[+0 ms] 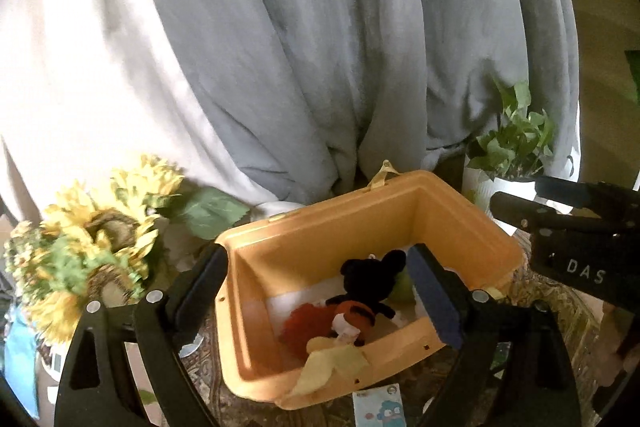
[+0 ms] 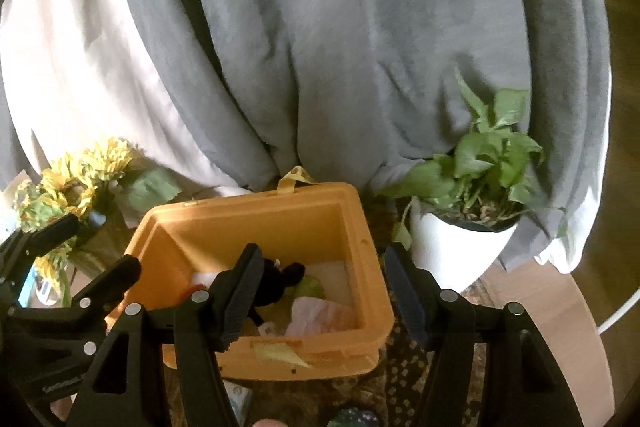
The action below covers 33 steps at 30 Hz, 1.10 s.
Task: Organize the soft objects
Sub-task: 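Withdraw both tools from the crate toward the pink sponge and jar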
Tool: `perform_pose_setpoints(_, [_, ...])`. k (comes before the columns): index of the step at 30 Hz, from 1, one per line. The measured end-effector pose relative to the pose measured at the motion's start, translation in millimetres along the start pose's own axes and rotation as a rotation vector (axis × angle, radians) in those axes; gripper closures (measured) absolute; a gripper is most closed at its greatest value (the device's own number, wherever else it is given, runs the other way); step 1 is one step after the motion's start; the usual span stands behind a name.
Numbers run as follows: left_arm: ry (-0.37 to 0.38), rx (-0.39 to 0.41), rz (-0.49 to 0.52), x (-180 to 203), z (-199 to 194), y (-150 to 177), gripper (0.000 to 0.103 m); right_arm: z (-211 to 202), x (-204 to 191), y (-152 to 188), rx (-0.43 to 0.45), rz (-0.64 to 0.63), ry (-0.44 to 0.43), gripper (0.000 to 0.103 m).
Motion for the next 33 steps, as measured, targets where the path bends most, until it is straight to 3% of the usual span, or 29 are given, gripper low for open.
perform_pose_setpoints(3, [-0.025, 0.008, -0.011, 1.3, -13.4, 4.2, 0.011, -12.0, 4.6, 3.5, 0.014, 0.009, 0.002, 0.033])
perform_pose_setpoints(8, [-0.06, 0.004, -0.023, 4.2, -33.5, 14.6, 0.008, -32.6, 11.4, 10.9, 0.046, 0.007, 0.01, 0.033])
perform_pose_setpoints(18, [-0.073, -0.057, -0.071, 5.5, -54.0, 53.0, 0.007, -65.6, 14.2, 34.6, 0.061, -0.019, 0.051, 0.027])
perform_pose_setpoints(26, [-0.031, -0.164, -0.091, 10.0, -47.5, 85.6, 0.007, -66.7, 7.2, 62.5, -0.001, -0.058, 0.051, 0.028])
perform_pose_setpoints(33, [-0.005, -0.248, -0.089, 16.2, -35.0, 110.5, 0.008, -50.8, 10.9, 92.2, -0.112, -0.042, 0.048, 0.028])
Point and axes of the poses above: each gripper's, at about its wrist camera, not at the fingertips, and z roughly the way its jaws point, x to its right, y to its underside, the point moved 6 cm from there along z, roughly the way its jaws point, and after that the axes turned 4 degrees about -y, right-handed, at the moved point
